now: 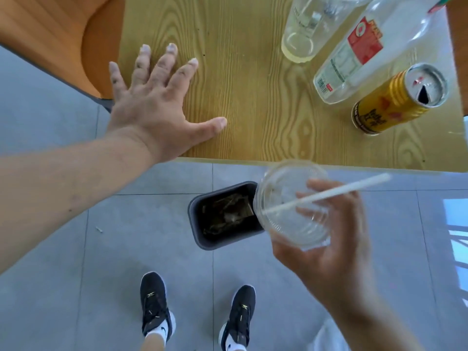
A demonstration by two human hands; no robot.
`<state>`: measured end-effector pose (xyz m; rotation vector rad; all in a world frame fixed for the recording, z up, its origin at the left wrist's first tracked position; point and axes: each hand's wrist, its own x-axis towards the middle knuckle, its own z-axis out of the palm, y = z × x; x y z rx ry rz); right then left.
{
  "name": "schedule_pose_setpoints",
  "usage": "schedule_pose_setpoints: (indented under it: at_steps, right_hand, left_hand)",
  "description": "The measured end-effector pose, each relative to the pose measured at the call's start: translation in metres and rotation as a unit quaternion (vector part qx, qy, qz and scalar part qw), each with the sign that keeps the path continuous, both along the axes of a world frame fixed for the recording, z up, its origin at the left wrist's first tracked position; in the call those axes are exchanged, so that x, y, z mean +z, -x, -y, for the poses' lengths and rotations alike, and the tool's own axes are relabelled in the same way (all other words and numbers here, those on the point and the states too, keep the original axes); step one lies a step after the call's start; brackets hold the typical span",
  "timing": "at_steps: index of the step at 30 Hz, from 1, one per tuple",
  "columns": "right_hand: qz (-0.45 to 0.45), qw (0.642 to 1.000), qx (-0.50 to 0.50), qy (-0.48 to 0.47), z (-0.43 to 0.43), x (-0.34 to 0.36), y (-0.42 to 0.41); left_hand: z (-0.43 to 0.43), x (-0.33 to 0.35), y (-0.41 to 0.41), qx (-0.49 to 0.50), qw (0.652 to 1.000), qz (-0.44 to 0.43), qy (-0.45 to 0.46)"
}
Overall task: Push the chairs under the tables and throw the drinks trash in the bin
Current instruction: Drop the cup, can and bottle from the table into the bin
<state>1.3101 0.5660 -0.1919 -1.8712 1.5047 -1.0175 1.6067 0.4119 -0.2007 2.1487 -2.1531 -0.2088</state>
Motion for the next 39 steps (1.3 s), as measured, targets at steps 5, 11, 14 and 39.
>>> schedule_pose_setpoints:
  at_steps: [5,11,14,39]
  right_hand:
    - [-0.071,0.990,-0.025,-0.116,-0.015,-0.060,-0.011]
    - [-0.205,0.949,0.044,-0.236,-0.008,-0.114,-0.018]
    - [-0.210,0.942,0.052,-0.258,-0.006,-0.106,-0.020]
    - [-0.096,0.970,-0.221,0.014,0.145,0.042,0.061]
  left_hand:
    - [0.001,0.001,0.000,0.000,1.000,0.000,-0.005]
    - [0.000,0.000,-0.001,0.001,1.000,-0.007,-0.007]
    - [0.001,-0.001,0.000,0.000,1.000,-0.012,-0.003]
    - [0.002,-0.004,-0.003,-0.002,1.000,-0.027,0.011]
